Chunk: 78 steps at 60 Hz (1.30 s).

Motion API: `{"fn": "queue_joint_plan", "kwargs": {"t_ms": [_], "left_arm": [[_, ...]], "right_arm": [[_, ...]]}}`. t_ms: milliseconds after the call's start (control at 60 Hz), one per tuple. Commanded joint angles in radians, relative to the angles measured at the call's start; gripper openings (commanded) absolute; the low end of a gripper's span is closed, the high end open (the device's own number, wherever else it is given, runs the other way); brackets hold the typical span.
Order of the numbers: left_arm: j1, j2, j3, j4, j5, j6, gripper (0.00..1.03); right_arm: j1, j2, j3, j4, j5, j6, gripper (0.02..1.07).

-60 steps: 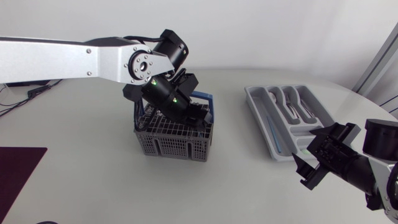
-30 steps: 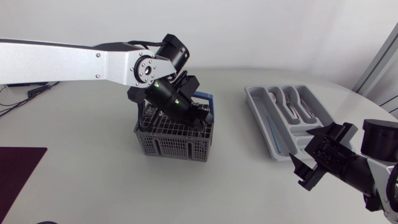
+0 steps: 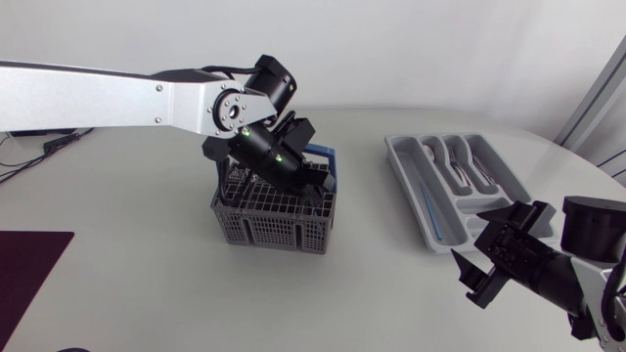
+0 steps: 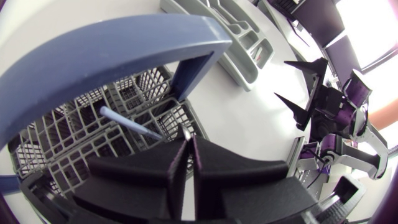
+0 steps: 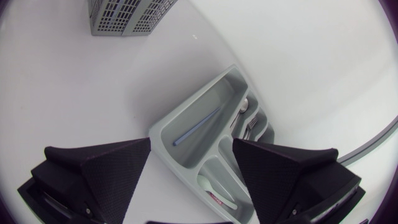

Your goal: Unload the cutlery basket into the drawer organizer.

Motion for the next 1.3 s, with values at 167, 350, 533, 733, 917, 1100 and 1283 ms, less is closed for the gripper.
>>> {"fn": "queue_joint_plan", "kwargs": {"t_ms": [167, 350, 533, 733, 917, 1100, 1283], "left_arm": [[0.012, -0.005, -0.048, 0.011, 0.037, 0.065, 0.04], [0.032, -0.039, -0.063, 0.011, 0.094, 0.071, 0.04], [0.060, -0.062, -0.071, 0.011, 0.151, 0.072, 0.04], [0.090, -0.132, -0.085, 0.009, 0.200, 0.080, 0.04], [0.116, -0.175, -0.091, 0.008, 0.270, 0.083, 0.04], [0.124, -0.200, -0.092, -0.005, 0.323, 0.083, 0.04], [0.133, -0.241, -0.099, -0.015, 0.341, 0.085, 0.04]], "right_arm": [[0.013, -0.011, -0.040, 0.003, 0.000, 0.016, 0.97], [0.032, -0.046, -0.043, -0.006, 0.000, 0.019, 0.97], [0.082, -0.088, -0.033, -0.028, 0.006, 0.039, 0.97], [0.142, -0.100, -0.021, -0.040, 0.032, 0.057, 0.97], [0.191, -0.111, -0.003, -0.054, 0.053, 0.083, 0.97], [0.243, -0.120, 0.013, -0.061, 0.082, 0.105, 0.97], [0.296, -0.148, 0.051, -0.106, 0.093, 0.140, 0.97]]}}
